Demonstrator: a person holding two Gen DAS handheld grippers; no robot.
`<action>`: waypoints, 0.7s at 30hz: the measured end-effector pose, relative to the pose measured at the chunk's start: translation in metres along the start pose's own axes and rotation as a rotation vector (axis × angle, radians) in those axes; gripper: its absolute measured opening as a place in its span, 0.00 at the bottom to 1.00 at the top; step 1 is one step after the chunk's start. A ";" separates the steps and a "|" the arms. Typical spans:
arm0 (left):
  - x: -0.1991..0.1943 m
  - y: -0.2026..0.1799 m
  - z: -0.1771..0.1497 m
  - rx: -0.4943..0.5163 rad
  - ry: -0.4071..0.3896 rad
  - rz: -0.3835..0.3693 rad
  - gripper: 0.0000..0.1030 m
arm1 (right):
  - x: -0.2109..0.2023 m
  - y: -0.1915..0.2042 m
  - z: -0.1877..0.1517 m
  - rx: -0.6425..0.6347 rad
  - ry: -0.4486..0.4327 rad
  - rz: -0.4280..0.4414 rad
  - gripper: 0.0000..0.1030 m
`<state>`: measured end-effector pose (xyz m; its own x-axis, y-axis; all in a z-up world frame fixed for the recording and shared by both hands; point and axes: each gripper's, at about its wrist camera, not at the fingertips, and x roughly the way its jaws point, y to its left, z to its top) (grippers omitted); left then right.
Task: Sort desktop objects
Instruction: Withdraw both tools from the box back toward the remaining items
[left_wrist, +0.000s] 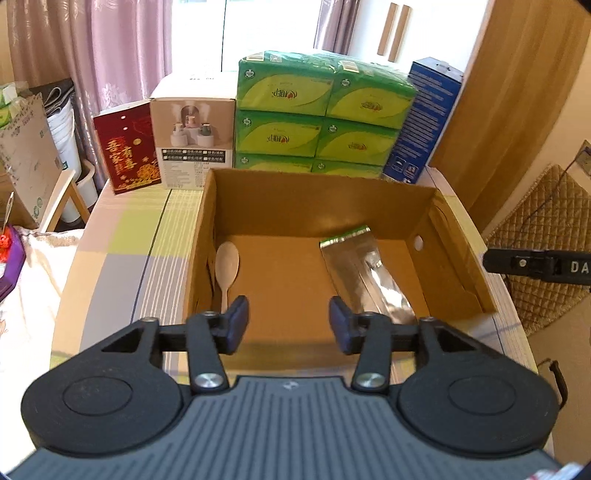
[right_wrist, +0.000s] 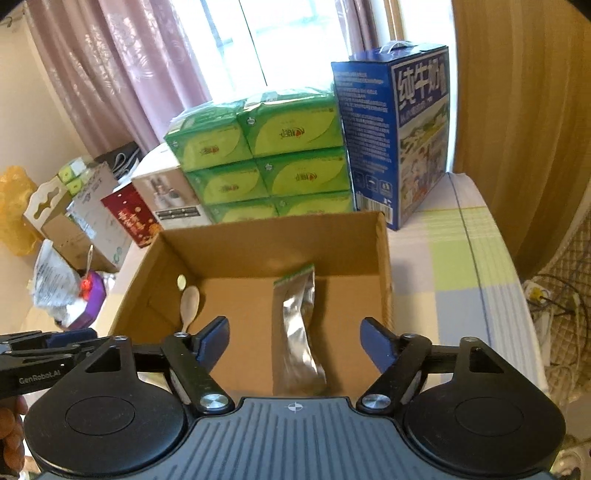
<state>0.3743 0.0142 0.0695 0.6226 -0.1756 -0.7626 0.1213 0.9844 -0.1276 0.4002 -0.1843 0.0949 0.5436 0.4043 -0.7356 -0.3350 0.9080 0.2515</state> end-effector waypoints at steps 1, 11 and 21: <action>-0.008 0.000 -0.006 -0.001 -0.006 -0.002 0.49 | -0.007 0.000 -0.005 -0.001 0.001 -0.001 0.78; -0.064 -0.004 -0.064 0.019 -0.011 0.000 0.74 | -0.062 0.015 -0.058 -0.103 0.024 -0.018 0.97; -0.113 -0.004 -0.110 0.110 -0.014 0.045 0.91 | -0.095 0.038 -0.114 -0.297 0.059 -0.018 0.98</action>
<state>0.2183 0.0319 0.0863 0.6402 -0.1317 -0.7568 0.1764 0.9841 -0.0220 0.2485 -0.2009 0.1025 0.5087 0.3734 -0.7757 -0.5411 0.8395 0.0493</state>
